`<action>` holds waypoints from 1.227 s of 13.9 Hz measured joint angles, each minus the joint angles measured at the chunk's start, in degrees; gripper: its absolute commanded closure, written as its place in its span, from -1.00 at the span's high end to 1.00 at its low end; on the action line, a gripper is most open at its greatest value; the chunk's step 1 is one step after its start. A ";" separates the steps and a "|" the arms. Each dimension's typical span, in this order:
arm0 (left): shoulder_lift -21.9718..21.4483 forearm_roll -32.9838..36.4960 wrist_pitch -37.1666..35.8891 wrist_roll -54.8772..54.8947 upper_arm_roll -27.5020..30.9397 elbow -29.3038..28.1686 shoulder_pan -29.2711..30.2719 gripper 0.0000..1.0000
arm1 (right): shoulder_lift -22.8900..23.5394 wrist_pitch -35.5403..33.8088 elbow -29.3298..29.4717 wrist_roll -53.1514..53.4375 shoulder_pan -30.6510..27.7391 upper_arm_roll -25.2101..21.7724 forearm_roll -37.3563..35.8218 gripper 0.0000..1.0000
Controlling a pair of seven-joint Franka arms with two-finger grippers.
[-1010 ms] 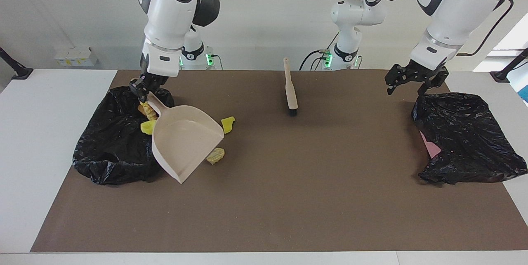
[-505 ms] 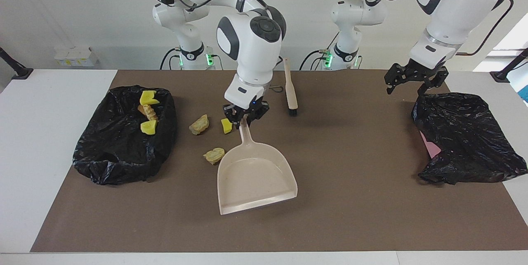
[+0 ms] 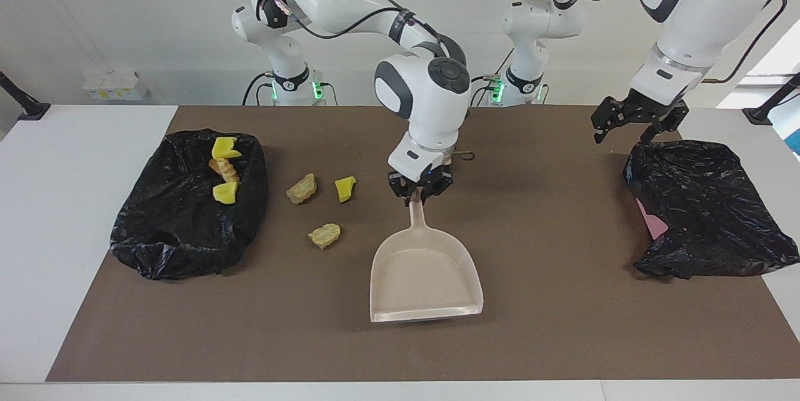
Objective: Sweep and dump trash in bin
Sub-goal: 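Bring the empty dustpan back to the table center with the right gripper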
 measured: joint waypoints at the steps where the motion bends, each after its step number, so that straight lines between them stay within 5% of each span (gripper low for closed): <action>1: 0.00 0.00 0.00 0.00 0.00 0.00 0.00 1.00 | 0.42 0.21 0.08 0.77 0.41 -0.01 0.62 -1.00; 8: 0.00 0.00 0.01 0.00 -0.02 0.01 -0.01 1.00 | 3.27 2.79 -1.43 4.52 3.64 -0.08 1.51 -1.00; 14: 0.01 0.00 1.36 0.00 -0.43 0.01 -0.24 1.00 | 3.07 5.41 -2.91 4.52 2.78 -0.26 1.72 0.36; 16: 0.09 0.00 2.40 0.00 -0.51 0.01 -0.27 1.00 | 2.19 5.49 -2.81 4.52 1.43 -0.29 3.13 0.97; 17: 0.22 0.00 2.97 0.03 -0.53 0.00 -0.27 1.00 | 1.32 5.49 -2.79 4.52 0.78 -0.29 4.12 1.00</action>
